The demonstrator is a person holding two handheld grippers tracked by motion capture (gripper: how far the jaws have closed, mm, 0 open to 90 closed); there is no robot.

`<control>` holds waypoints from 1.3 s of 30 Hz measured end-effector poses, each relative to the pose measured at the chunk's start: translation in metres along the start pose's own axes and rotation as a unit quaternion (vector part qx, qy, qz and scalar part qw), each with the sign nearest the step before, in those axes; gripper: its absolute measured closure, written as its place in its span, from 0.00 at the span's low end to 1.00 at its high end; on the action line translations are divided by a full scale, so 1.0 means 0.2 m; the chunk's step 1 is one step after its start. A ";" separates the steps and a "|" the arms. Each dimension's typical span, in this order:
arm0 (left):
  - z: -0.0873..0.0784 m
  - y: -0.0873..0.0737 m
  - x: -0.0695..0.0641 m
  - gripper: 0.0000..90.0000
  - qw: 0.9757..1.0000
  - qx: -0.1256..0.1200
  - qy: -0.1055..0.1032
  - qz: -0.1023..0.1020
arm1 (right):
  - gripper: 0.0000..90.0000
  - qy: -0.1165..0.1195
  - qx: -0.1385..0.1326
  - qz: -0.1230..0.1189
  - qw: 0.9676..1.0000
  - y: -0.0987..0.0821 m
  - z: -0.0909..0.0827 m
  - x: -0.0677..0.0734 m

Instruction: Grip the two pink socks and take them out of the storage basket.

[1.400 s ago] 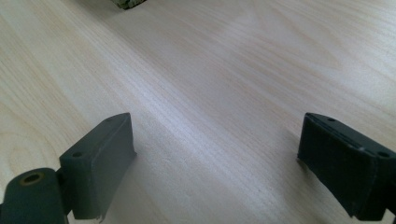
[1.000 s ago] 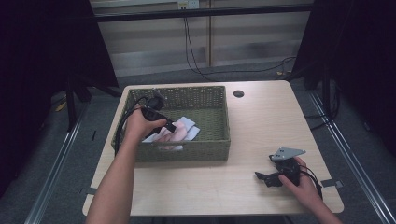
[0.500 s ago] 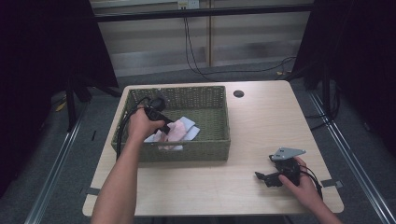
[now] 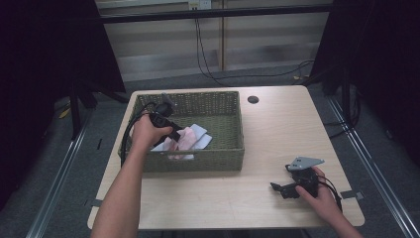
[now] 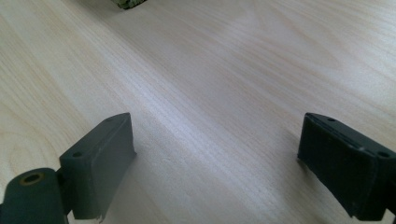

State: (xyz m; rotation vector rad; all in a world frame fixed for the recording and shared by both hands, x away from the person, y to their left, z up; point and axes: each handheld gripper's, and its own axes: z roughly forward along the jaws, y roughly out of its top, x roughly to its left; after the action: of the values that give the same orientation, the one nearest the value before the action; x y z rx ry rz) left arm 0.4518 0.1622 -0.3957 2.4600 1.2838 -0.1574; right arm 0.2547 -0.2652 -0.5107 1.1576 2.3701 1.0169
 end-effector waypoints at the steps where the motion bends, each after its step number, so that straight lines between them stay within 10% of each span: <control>1: 0.00 0.00 0.00 0.88 1.000 0.000 0.000 0.001 | 0.11 0.000 0.000 0.000 1.000 0.00 0.00 0.00; 10: 0.02 -0.01 0.01 0.79 1.000 -0.001 -0.001 0.007 | 0.11 0.000 0.000 0.000 1.000 0.00 0.00 0.00; 18: -0.04 -0.02 0.02 0.94 1.000 -0.002 0.002 0.005 | 0.11 0.000 0.000 0.000 1.000 0.00 0.00 0.00; 27: 0.03 -0.04 0.02 0.74 1.000 0.003 -0.001 0.012 | 0.11 0.000 0.000 0.001 1.000 0.00 0.00 0.00; 39: -0.06 -0.03 0.03 0.97 1.000 0.006 -0.008 -0.011 | 0.11 0.000 0.000 0.000 1.000 0.00 0.00 0.00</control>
State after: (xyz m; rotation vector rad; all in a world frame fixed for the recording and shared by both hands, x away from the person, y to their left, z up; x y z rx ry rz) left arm 0.4492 0.1751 -0.3873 2.4499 1.3083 -0.1896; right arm 0.2548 -0.2652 -0.5107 1.1576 2.3705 1.0178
